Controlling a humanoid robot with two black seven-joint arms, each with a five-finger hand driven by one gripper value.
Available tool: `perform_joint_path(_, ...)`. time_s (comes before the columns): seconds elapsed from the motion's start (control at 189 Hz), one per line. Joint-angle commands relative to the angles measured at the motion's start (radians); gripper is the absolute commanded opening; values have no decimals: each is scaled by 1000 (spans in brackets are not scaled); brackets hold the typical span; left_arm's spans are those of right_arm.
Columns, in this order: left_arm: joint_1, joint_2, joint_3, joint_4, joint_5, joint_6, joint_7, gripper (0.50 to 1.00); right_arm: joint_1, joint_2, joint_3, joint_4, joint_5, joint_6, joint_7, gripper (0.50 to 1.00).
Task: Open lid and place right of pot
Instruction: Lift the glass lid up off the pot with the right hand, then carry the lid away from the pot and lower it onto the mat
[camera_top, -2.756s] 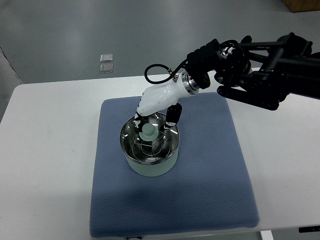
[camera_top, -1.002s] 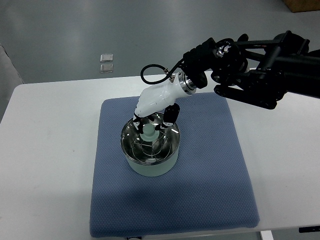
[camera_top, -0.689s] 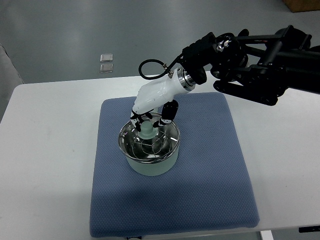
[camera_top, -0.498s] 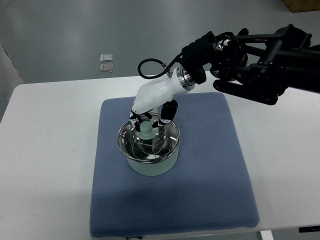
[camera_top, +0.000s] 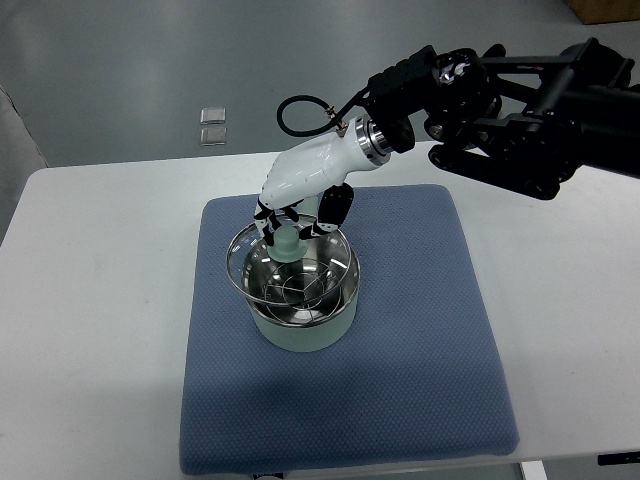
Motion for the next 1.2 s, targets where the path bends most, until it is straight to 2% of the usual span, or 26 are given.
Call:
perform_joint_path(0.0, 0, 0, -1, 0, 0, 0, 0, 1000, -2, -14, 17, -21, 0, 2, 0, 500)
perform_joint_path(0.154, 0, 0, -1, 0, 0, 0, 0, 1000, -9, -15, 29, -57, 2, -1, 0, 500)
perform_joint_path(0.355, 0, 0, -1, 0, 0, 0, 0, 1000, -39, -15, 34, -184, 12, -20, 0, 500)
perform_joint_path(0.652, 0, 0, 1, 0, 0, 0, 0, 1000, -98, -15, 31, -317, 34, -69, 0, 500)
perform_joint_path(1.193, 0, 0, 1, 0, 0, 0, 0, 1000, -233, -17, 24, -460, 34, -159, 0, 500)
